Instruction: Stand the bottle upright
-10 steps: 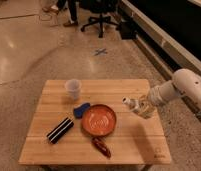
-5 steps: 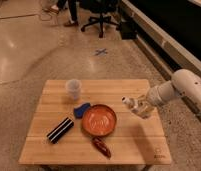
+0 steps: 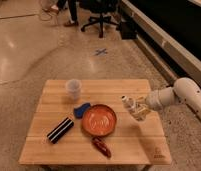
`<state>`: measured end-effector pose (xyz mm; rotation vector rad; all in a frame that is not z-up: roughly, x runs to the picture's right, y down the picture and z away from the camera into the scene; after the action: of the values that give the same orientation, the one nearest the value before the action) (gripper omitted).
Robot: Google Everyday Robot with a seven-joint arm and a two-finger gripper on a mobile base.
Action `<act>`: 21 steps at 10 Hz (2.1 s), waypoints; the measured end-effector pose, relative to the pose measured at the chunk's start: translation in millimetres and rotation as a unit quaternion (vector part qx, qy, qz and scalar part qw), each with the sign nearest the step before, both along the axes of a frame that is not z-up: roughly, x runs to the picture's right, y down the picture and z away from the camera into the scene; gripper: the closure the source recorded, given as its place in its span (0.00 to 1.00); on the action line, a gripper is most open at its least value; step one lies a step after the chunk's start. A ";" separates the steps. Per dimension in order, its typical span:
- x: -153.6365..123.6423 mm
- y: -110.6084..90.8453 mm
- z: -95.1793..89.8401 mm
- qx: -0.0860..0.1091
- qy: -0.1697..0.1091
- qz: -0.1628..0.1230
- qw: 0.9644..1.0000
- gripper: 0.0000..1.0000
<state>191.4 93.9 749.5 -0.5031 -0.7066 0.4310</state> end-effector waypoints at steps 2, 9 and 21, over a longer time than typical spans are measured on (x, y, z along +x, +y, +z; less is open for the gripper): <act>6.6 5.5 6.1 0.001 -0.003 0.035 0.999 1.00; 28.2 24.2 21.6 -0.001 -0.018 0.152 0.988 1.00; 31.3 42.6 27.4 0.004 -0.073 0.252 0.965 1.00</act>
<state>222.8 136.5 776.9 -0.3450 -0.9826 0.8739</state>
